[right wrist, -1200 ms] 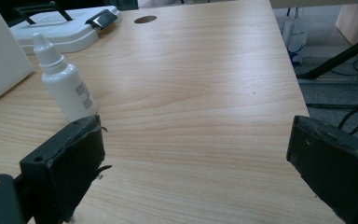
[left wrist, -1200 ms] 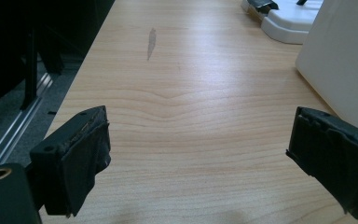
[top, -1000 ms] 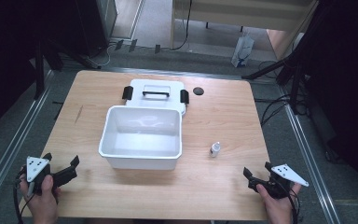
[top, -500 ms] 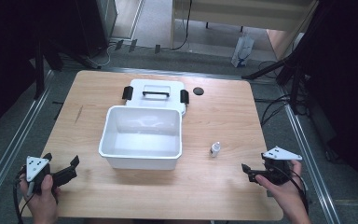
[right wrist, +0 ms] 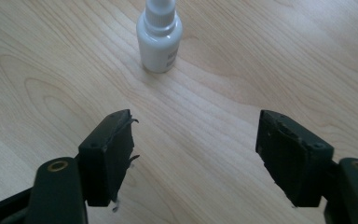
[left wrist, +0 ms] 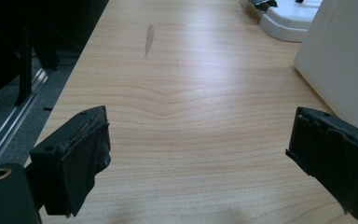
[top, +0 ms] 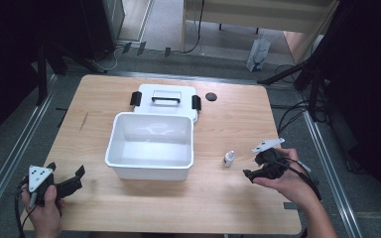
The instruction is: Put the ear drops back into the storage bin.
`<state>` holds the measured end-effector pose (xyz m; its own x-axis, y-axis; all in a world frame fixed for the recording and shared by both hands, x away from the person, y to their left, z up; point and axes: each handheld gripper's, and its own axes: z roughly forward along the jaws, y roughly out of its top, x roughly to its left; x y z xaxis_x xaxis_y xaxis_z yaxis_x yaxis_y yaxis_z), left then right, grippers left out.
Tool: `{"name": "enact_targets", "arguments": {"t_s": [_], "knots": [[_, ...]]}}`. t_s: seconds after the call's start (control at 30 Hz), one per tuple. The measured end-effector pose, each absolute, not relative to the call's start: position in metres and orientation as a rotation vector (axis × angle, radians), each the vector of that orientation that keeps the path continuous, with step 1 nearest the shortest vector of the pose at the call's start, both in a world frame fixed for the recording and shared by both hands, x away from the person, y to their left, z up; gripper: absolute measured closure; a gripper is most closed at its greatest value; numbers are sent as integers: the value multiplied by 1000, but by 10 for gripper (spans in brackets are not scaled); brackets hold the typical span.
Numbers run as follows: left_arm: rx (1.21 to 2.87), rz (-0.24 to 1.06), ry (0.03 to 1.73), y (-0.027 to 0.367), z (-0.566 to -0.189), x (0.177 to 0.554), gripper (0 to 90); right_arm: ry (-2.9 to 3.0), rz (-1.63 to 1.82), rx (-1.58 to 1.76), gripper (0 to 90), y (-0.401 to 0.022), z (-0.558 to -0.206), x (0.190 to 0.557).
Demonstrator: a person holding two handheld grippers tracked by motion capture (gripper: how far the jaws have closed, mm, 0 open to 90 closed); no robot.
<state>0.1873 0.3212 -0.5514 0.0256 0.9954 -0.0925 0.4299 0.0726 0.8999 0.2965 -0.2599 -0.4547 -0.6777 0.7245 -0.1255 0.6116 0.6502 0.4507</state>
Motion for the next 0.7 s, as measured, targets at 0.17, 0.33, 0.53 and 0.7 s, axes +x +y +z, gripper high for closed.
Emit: {"name": "enact_targets", "arguments": {"t_s": [0.17,0.33,0.53,0.7], "knots": [[1485,868,1528,321,-551,187,63,2591,464,1051,346,-248,-447,306],[1478,866,1526,321,-551,188,63,2652,389,1013,373,-232,-436,317],[1476,864,1525,322,-551,188,63,2713,327,952,445,-218,-432,325],[1477,863,1526,322,-551,188,63,2799,238,924,493,-200,-434,335]]}}
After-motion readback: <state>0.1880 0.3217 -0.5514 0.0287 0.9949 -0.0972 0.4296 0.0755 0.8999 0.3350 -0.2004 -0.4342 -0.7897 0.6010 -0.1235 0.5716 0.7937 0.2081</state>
